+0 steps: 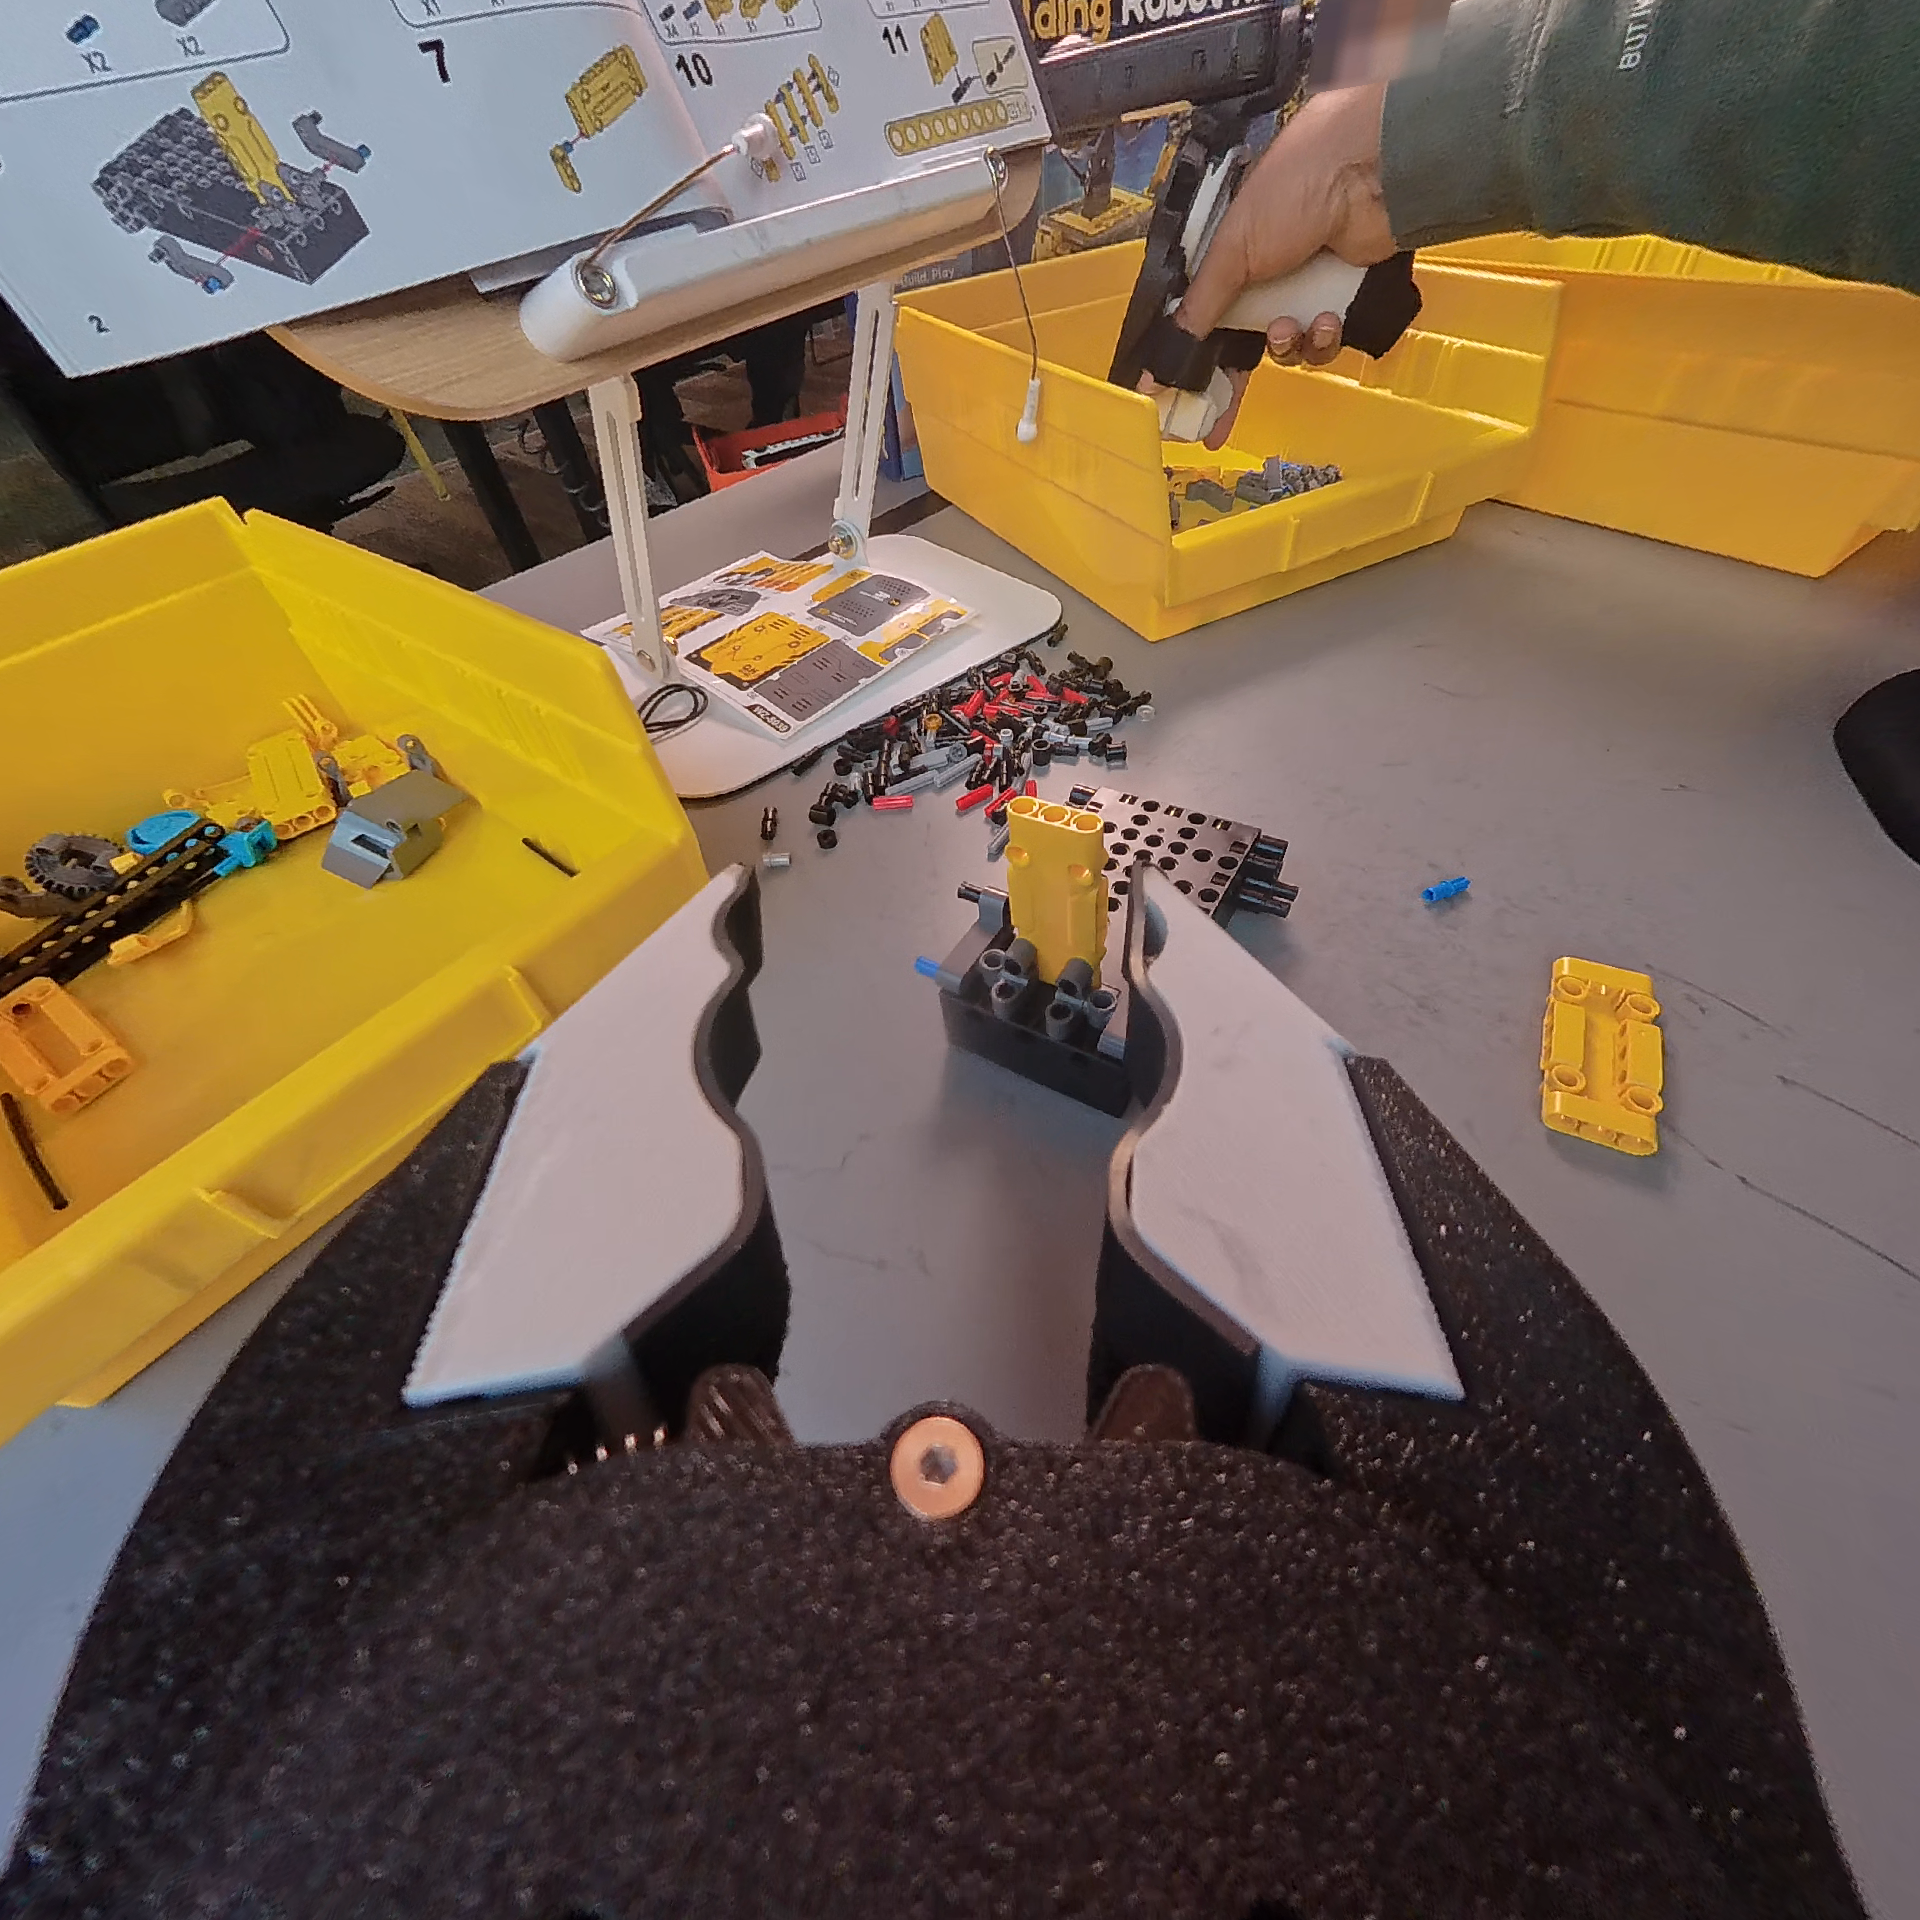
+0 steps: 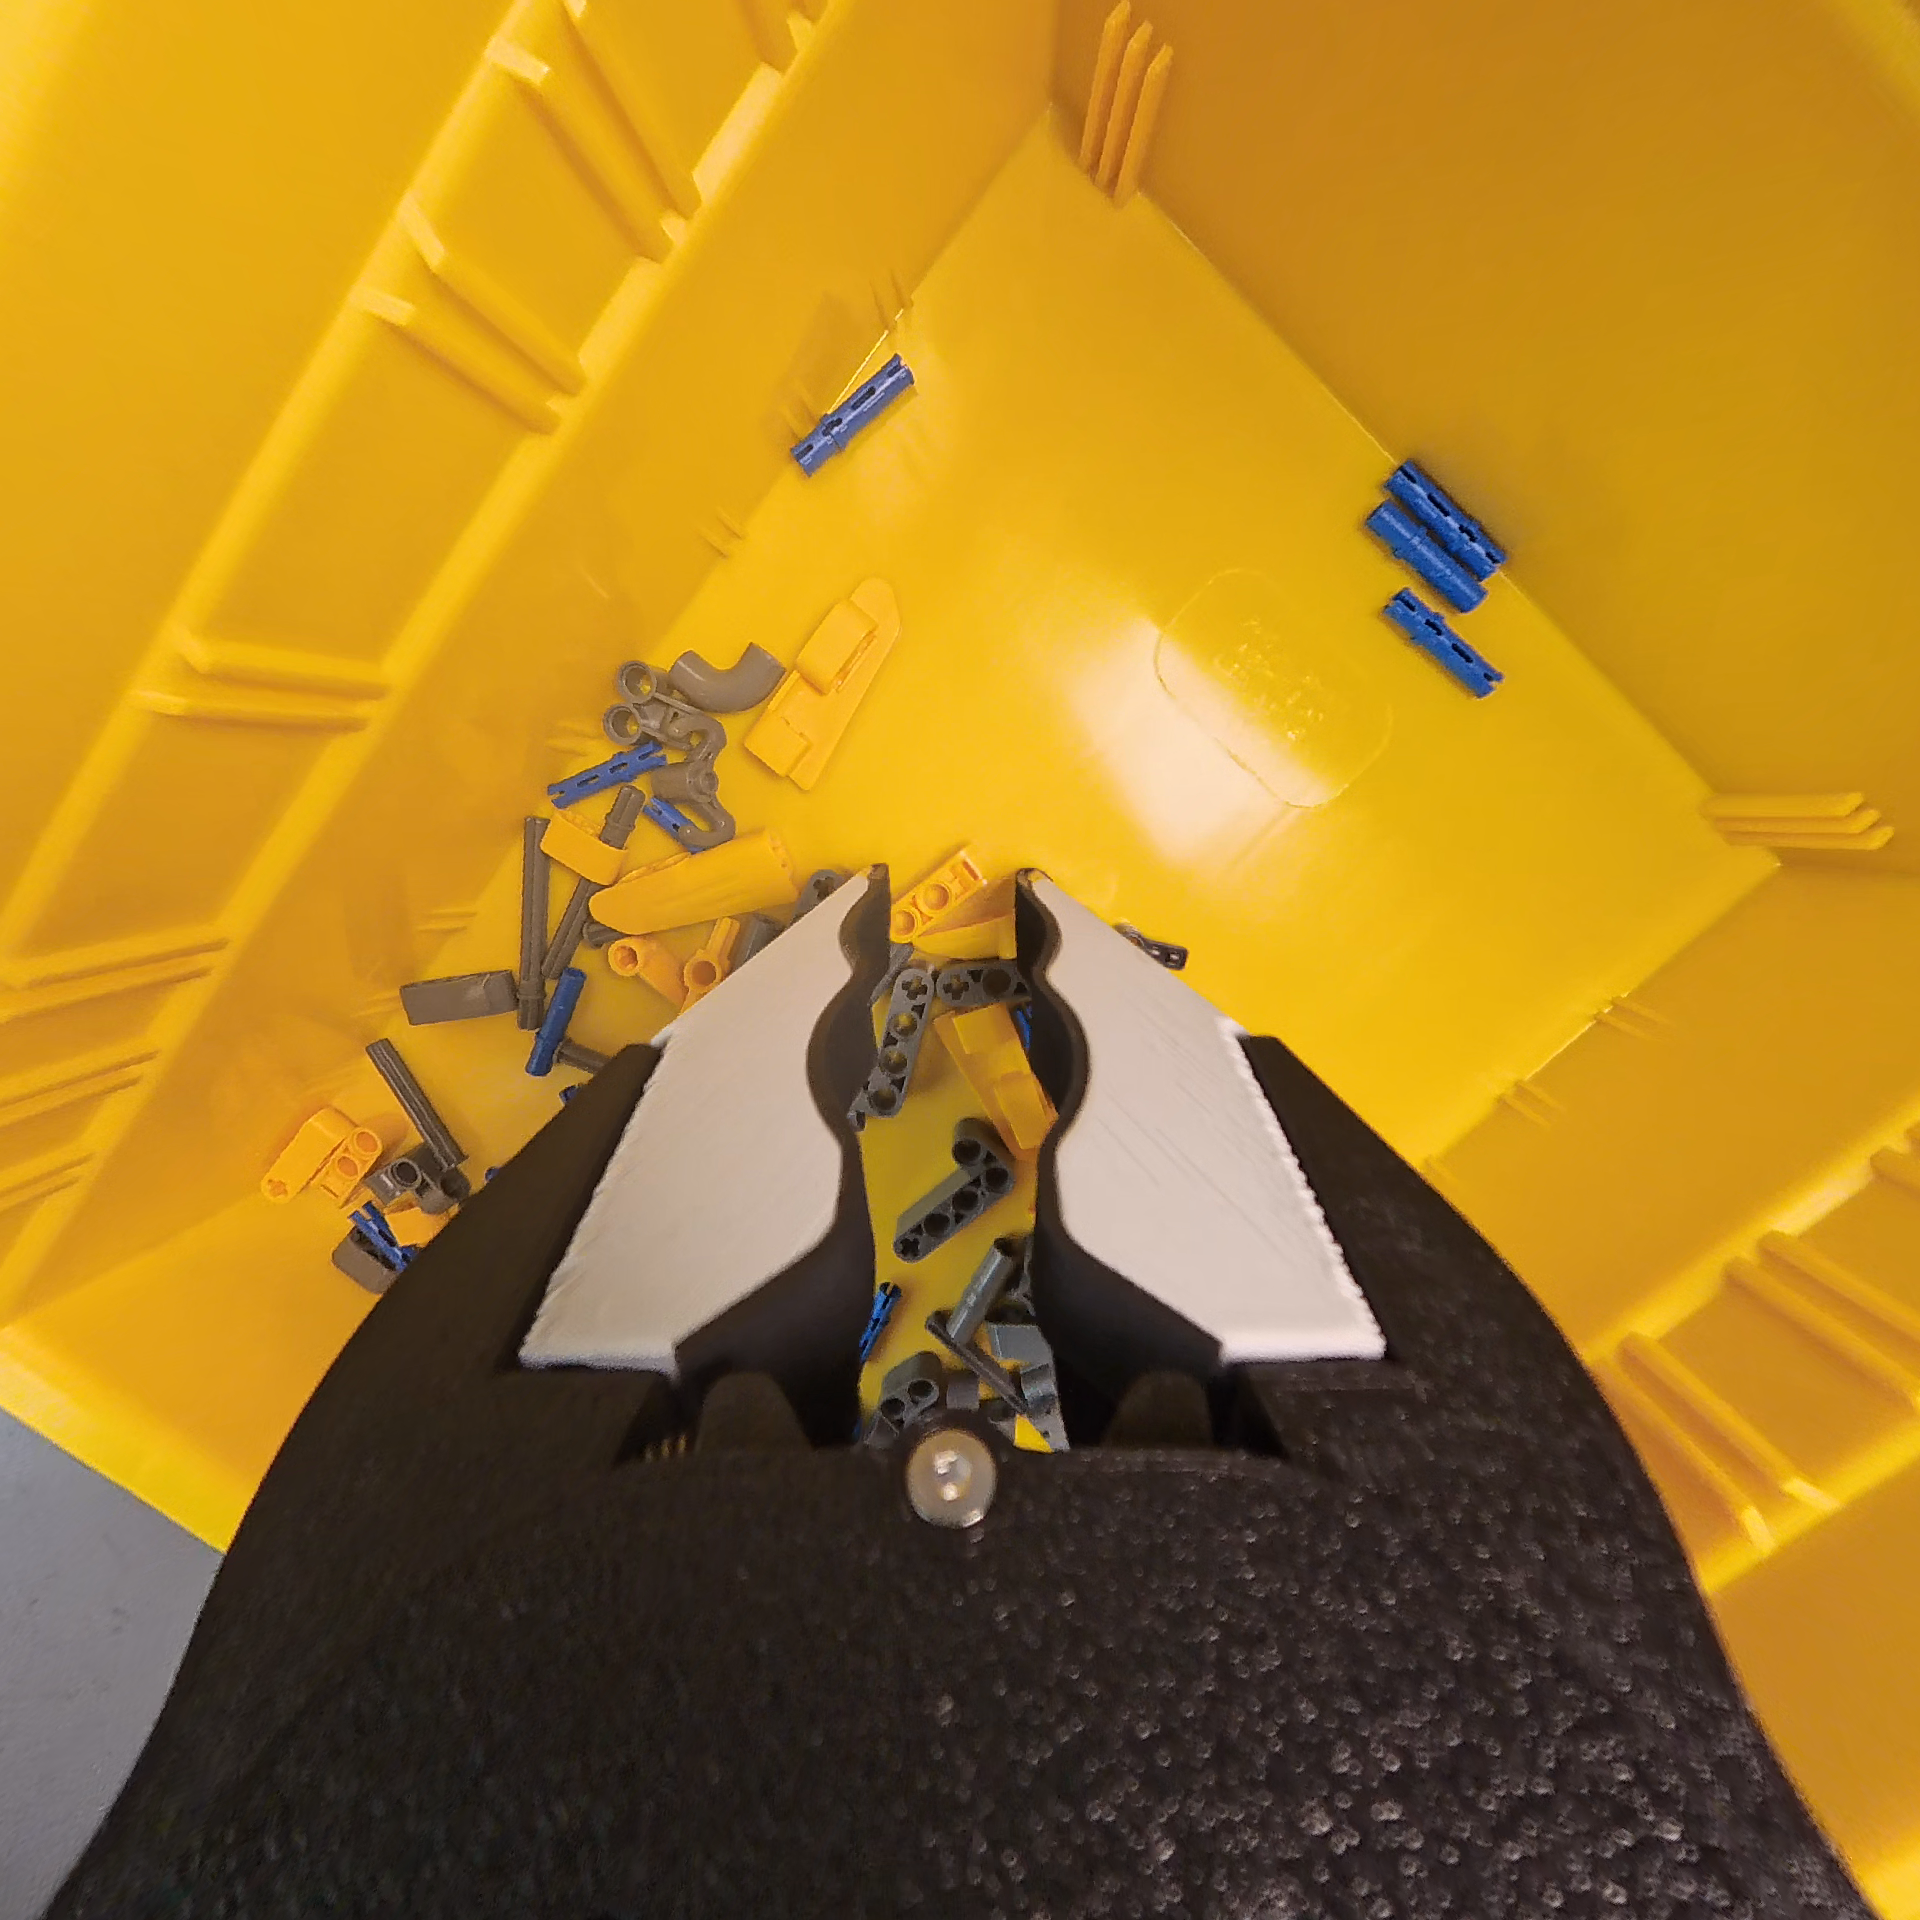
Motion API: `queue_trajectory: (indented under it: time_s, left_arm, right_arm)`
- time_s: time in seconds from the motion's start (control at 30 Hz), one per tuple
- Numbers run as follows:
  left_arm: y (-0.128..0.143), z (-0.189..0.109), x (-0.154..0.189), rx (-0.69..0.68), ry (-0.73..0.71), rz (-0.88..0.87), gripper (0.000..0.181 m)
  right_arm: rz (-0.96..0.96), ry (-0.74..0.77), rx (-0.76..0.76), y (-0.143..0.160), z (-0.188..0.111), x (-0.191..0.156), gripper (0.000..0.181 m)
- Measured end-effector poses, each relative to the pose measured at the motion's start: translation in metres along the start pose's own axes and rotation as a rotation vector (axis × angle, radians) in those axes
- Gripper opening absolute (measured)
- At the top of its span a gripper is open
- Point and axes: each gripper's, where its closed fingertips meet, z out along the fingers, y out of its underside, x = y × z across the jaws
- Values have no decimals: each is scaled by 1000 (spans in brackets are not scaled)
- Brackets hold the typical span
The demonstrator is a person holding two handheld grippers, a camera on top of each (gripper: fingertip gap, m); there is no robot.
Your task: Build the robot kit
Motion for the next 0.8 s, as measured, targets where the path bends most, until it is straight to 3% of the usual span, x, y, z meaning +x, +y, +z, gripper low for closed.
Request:
queue_trajectory:
  time_s: [0.1, 0.2, 0.33, 0.5, 0.67, 0.8]
  left_arm:
    - [1, 0, 1, -4, 2, 2, 69]
    - [2, 1, 1, -9, 3, 7, 69]
    - [4, 2, 1, -16, 3, 8, 68]
    - [4, 1, -1, -19, -11, 6, 69]
    - [1, -1, -2, -11, -9, -20, 69]
    - [1, 0, 3, -13, 6, -2, 69]
  right_arm:
    - [-3, 1, 1, 2, -1, 0, 22]
    - [-9, 8, 15, 3, 0, 1, 7]
    - [-29, 2, 67, -3, -3, -1, 7]
    - [-45, -25, 264, -18, -59, -17, 7]
    - [-283, -34, 420, 26, -122, -85, 7]
    - [-581, -101, 385, 99, -127, -176, 7]
